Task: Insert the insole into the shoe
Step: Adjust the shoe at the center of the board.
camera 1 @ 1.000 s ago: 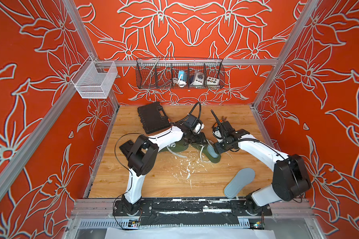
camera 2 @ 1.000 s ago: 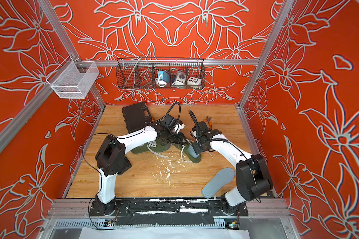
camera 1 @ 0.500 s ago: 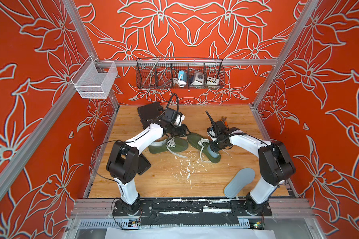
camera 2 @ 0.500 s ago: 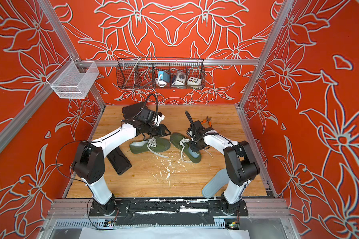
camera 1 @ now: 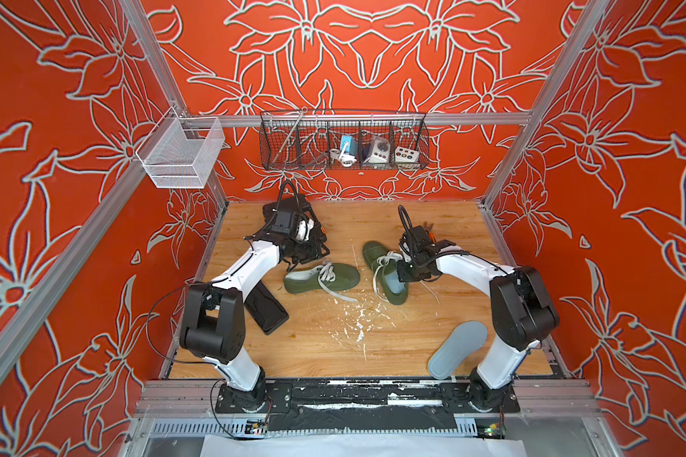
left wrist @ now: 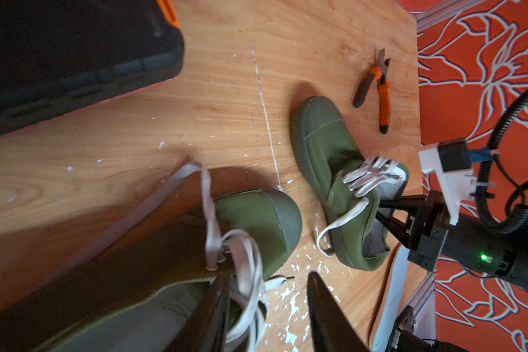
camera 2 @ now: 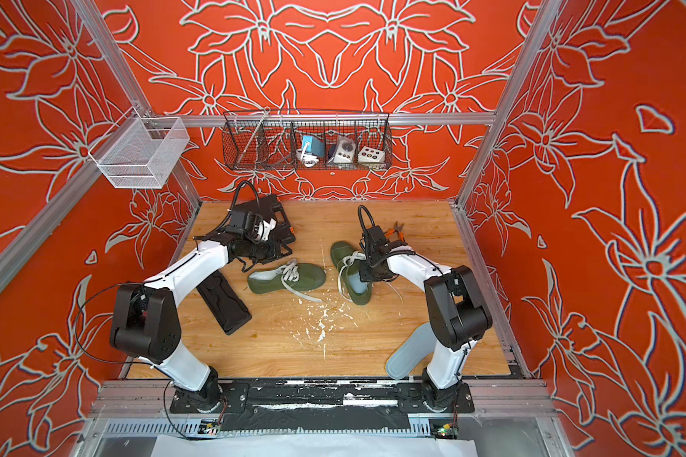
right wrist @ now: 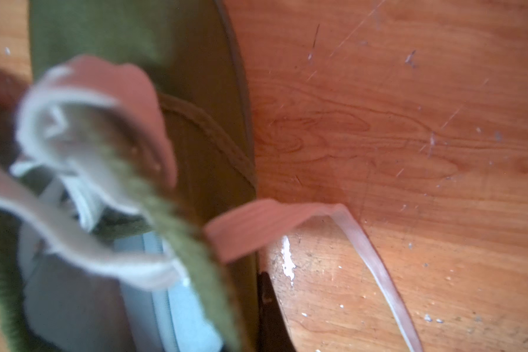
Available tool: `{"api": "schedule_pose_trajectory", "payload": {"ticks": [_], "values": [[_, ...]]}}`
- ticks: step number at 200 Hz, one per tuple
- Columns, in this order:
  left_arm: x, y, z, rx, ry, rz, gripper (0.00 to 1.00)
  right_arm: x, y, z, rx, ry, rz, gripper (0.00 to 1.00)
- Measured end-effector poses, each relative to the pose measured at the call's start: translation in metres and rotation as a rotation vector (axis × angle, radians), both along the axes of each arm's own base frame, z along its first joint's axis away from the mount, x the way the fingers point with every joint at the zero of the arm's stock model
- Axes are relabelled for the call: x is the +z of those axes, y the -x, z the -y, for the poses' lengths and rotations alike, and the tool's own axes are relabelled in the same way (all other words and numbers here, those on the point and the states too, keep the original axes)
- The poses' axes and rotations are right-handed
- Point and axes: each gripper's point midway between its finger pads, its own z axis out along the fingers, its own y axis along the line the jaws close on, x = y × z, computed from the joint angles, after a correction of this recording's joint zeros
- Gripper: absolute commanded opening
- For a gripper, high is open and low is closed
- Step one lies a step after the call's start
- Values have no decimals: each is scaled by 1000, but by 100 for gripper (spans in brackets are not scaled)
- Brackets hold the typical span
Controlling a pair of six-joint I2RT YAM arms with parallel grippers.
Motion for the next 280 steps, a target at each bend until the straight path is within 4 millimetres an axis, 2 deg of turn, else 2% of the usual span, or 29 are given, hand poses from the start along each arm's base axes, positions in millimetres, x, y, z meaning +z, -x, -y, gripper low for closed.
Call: {"api": "schedule_pose_trajectory", "payload": {"ticks": [36,64,96,126,138,158,176,203,251,280], "values": [[-8,7,-33,61,-22,-13,46,5,-20,-9,-47,-31,8,0],[-17,10,-53,100,-33,-31,46,19,-32,-13,-52,-54,31,0],[-27,14,-64,117,-42,-50,47,26,-40,-11,-59,-61,51,0],[-35,18,-70,122,-53,-63,50,17,-42,-6,-68,-41,19,0],[-38,20,-72,122,-60,-67,52,10,-44,-5,-70,-33,6,10],[-44,22,-76,130,-70,-77,54,0,-44,-4,-72,-24,-17,38],[-50,26,-79,135,-71,-90,56,3,-45,-5,-53,-23,-10,46],[-57,30,-82,138,-79,-102,56,13,-45,-7,-39,-34,7,50],[-57,30,-82,105,-99,-81,57,51,-41,-6,-22,-64,84,51],[-53,33,-74,49,-145,-43,58,55,-35,-4,-18,-69,89,51]]}}
